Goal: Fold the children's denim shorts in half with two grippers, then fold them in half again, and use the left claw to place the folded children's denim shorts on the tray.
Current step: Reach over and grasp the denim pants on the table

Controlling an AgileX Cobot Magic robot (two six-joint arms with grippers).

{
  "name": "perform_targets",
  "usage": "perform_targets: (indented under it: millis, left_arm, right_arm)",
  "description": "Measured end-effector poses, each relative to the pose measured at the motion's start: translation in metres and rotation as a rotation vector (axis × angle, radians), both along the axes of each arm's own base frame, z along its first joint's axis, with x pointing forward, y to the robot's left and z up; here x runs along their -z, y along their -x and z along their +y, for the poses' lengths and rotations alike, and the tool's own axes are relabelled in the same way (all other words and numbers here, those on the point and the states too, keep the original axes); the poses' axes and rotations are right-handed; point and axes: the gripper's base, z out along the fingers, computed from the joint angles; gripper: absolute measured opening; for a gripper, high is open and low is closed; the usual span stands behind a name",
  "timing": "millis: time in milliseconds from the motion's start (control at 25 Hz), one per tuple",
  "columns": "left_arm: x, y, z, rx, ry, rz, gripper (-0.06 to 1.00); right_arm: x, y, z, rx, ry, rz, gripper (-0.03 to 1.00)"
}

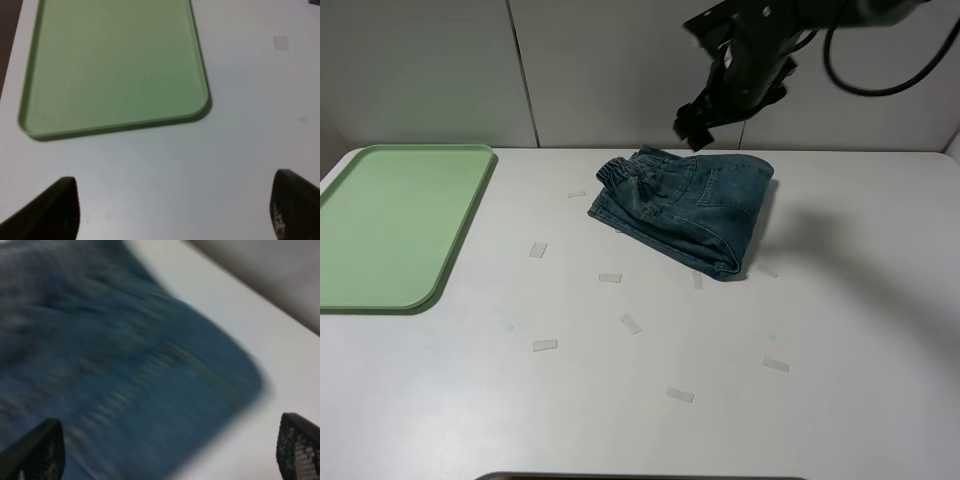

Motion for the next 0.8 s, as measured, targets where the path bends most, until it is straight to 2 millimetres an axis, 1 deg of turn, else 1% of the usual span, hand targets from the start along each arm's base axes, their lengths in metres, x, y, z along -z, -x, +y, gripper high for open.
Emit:
perform_targets:
  millis: [80, 160, 200, 280, 400, 560, 680, 760, 800]
  left_arm:
    - [0.0, 0.0, 0.0, 0.0, 0.0, 0.0, 0.76]
    - [0.0, 0.0, 0.0, 0.0, 0.0, 0.0, 0.76]
    - [0.0, 0.0, 0.0, 0.0, 0.0, 0.0, 0.76]
    - [0.0, 0.0, 0.0, 0.0, 0.0, 0.0, 0.76]
    - [0.0, 0.0, 0.0, 0.0, 0.0, 0.0, 0.76]
    - [0.0, 0.0, 0.0, 0.0, 0.0, 0.0, 0.76]
    - [0.0, 0.0, 0.0, 0.0, 0.0, 0.0, 0.76]
    - [0.0, 0.0, 0.0, 0.0, 0.0, 0.0, 0.76]
    - [0.0, 0.0, 0.0, 0.0, 0.0, 0.0, 0.76]
  right_arm:
    - [-0.024, 0.007, -0.024, 0.092, 0.032, -0.001, 0.64]
    - [-0.038, 0.016, -0.046, 0.157, 0.049, 0.008, 0.64]
    - [-0.048, 0.025, -0.06, 0.187, 0.044, 0.001, 0.64]
    - [-0.058, 0.042, -0.086, 0.239, 0.027, -0.004, 0.64]
    - [-0.069, 0.079, -0.122, 0.297, -0.017, -0.043, 0.64]
    - [-0.098, 0.137, -0.16, 0.367, -0.081, -0.179, 0.64]
    - [-0.115, 0.182, -0.177, 0.421, -0.137, -0.269, 0.64]
    - [-0.126, 0.208, -0.182, 0.432, -0.168, -0.324, 0.65]
    - [-0.134, 0.226, -0.183, 0.424, -0.191, -0.365, 0.66]
